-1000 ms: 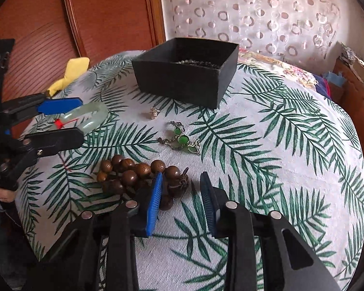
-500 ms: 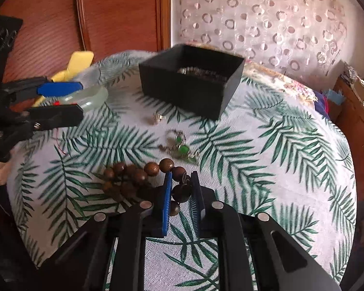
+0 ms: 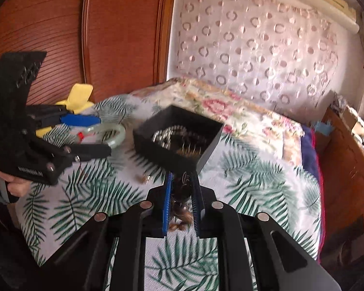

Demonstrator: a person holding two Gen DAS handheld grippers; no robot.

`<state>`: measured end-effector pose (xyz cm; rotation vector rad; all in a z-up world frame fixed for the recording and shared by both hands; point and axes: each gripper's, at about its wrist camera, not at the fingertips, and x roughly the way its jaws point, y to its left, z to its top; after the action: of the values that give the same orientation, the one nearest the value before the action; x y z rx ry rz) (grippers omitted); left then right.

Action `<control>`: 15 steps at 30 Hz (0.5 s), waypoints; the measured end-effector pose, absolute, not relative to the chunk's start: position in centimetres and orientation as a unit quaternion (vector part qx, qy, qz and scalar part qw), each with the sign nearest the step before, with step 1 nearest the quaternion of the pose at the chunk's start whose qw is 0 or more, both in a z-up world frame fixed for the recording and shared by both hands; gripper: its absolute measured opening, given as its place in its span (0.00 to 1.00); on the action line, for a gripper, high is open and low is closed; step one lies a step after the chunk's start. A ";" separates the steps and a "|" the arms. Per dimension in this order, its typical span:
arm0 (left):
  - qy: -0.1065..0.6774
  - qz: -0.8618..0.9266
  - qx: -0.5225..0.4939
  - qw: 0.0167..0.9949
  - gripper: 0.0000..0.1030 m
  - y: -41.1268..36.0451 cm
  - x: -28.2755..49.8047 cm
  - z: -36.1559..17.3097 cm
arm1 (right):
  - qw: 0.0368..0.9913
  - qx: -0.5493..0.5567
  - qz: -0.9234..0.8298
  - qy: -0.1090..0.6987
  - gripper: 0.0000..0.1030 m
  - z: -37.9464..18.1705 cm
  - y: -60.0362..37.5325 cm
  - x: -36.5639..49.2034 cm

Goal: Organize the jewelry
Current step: 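Carry the jade bangle and wooden bead bracelet into the black box and release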

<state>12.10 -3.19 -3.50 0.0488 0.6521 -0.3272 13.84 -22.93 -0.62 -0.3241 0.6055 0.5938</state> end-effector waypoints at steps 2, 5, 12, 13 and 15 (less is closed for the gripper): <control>0.318 -0.157 0.024 0.935 0.66 -3.2 12.8 -3.2 | 0.901 -0.156 0.289 0.283 0.16 0.4 -22.8 14.6; 0.317 -0.152 0.025 0.936 0.66 -3.3 13.6 -3.0 | 0.904 -0.149 0.290 0.278 0.16 1.5 -22.7 16.0; 0.322 -0.146 0.025 0.935 0.66 -3.2 15.6 -3.3 | 0.909 -0.148 0.291 0.260 0.16 3.8 -21.5 18.6; 0.323 -0.144 0.026 0.935 0.66 -3.2 16.0 -3.4 | 0.909 -0.149 0.292 0.257 0.16 4.1 -21.2 19.0; 0.325 -0.142 0.026 0.935 0.66 -3.2 16.7 -3.5 | 0.911 -0.150 0.291 0.252 0.16 4.6 -20.8 19.6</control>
<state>16.67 -3.23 -3.53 0.0527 0.6648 -0.2905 19.57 -20.82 4.59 -0.3101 0.5185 0.5992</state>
